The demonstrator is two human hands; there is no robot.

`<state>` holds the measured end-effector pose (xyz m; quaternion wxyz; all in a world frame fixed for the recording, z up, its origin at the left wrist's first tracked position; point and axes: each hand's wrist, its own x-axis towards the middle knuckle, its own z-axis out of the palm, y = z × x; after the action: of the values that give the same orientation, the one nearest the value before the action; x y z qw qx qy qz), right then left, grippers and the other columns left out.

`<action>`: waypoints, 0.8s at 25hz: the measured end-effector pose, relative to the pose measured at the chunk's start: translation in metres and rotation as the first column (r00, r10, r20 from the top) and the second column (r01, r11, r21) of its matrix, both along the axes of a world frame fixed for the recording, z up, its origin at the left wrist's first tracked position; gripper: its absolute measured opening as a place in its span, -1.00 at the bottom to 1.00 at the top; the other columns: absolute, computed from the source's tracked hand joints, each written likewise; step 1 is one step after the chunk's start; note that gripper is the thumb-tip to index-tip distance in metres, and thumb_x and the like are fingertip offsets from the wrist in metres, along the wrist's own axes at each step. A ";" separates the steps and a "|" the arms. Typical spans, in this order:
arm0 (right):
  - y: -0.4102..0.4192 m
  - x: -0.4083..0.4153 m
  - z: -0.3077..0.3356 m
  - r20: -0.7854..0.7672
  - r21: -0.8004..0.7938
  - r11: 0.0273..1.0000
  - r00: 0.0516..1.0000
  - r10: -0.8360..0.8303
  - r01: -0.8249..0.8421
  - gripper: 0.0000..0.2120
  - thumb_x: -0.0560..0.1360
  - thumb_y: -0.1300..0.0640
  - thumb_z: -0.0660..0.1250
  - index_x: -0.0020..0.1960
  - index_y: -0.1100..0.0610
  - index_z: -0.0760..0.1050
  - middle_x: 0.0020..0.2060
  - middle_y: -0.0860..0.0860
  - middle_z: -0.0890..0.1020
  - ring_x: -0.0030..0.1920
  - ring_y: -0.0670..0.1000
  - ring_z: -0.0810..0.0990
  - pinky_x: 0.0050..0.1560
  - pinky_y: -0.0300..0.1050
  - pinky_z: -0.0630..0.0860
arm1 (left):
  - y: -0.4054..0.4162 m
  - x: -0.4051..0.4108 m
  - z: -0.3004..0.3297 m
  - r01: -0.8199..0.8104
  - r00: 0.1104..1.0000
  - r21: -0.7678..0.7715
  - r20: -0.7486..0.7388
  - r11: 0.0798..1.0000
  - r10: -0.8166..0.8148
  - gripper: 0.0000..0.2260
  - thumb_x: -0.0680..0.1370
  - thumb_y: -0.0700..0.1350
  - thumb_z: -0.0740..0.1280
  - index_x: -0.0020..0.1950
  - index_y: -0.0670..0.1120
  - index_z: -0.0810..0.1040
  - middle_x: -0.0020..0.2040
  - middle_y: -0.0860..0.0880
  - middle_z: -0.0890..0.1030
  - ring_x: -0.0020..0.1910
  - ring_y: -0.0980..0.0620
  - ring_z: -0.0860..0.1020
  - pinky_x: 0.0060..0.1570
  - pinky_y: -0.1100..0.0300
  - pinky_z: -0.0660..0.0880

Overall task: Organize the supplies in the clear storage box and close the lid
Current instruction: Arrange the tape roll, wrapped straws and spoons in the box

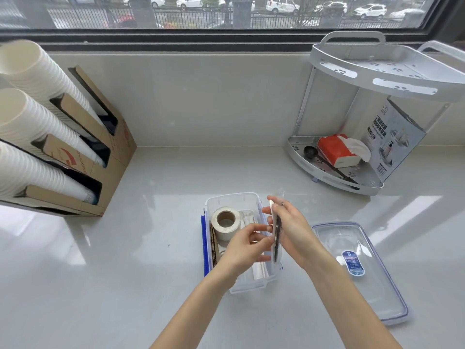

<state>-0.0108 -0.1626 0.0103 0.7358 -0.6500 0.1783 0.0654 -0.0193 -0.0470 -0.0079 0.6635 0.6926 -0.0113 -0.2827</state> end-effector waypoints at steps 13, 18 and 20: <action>0.011 0.013 -0.009 0.002 -0.325 0.937 0.991 0.135 -0.127 -0.66 0.60 0.15 0.03 0.33 0.12 0.38 0.10 -0.04 0.47 0.19 -0.06 0.43 0.36 -0.06 0.32 | 0.036 0.008 0.003 -0.251 0.962 0.098 0.134 0.963 0.237 -0.84 0.48 -0.26 0.25 0.03 -0.14 0.51 -0.18 -0.07 0.55 -0.21 0.05 0.56 -0.39 0.34 0.56; 0.023 0.022 -0.021 -0.013 -0.474 0.863 0.981 0.194 -0.177 -0.68 0.58 0.12 0.08 0.28 0.10 0.43 0.06 -0.01 0.49 0.13 -0.01 0.45 0.32 0.03 0.39 | 0.050 0.009 0.005 -0.328 0.939 0.064 0.128 0.942 0.318 -0.82 0.48 -0.29 0.24 -0.18 0.00 0.46 -0.24 -0.04 0.57 -0.27 0.06 0.57 -0.17 0.17 0.59; 0.028 0.025 -0.025 -0.040 -0.481 0.860 0.985 0.171 -0.169 -0.68 0.57 0.14 0.10 0.29 0.15 0.42 -0.02 0.01 0.51 0.05 0.01 0.48 0.29 0.09 0.42 | 0.052 0.008 0.004 -0.336 0.937 0.088 0.130 0.938 0.324 -0.85 0.48 -0.28 0.24 -0.15 -0.02 0.47 -0.23 -0.03 0.57 -0.27 0.06 0.58 -0.02 0.00 0.56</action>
<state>0.0137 -0.1344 -0.0147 0.5423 -0.8260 0.1297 0.0822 -0.0111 0.0053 -0.0039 0.6611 0.7348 0.0827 -0.1276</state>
